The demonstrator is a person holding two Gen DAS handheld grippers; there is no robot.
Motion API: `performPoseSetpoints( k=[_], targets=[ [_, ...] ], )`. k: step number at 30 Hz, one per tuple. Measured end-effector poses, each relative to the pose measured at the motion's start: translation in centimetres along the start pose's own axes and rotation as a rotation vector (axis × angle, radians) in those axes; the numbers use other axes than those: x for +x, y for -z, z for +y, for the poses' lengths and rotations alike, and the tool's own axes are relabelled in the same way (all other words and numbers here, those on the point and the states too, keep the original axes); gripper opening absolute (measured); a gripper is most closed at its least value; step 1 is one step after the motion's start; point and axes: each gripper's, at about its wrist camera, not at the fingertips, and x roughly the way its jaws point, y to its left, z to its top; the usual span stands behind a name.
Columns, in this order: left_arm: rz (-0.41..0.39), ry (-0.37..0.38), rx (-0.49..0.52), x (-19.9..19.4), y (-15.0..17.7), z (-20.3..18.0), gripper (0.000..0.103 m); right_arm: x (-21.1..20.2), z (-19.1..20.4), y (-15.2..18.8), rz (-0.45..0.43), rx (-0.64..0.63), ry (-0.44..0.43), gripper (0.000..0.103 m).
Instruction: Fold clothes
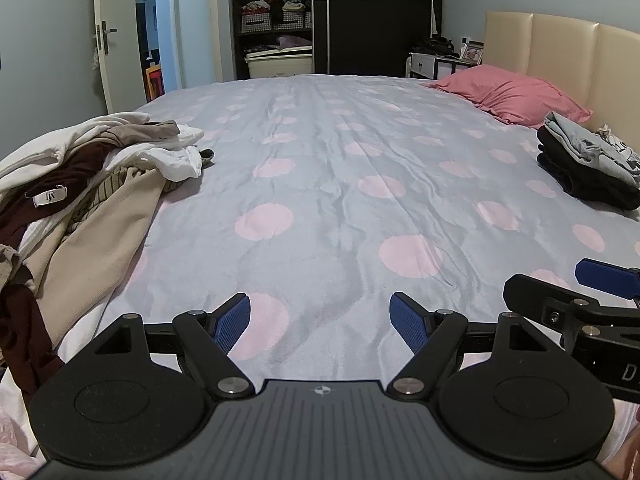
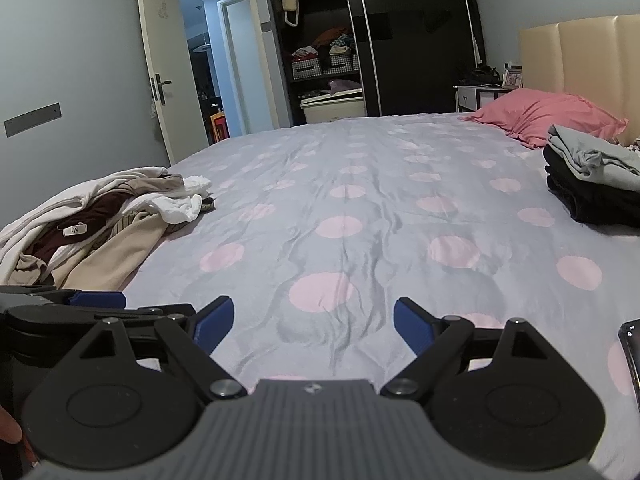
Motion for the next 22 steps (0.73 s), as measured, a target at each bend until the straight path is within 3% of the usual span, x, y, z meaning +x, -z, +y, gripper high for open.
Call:
performPoseSetpoints(
  k=[22],
  targets=[
    [-0.015,0.003,0.006,-0.18,-0.09,0.05,0.076,-0.22,0.08,-0.09,-0.004,-0.009,-0.005,0.089]
  ],
)
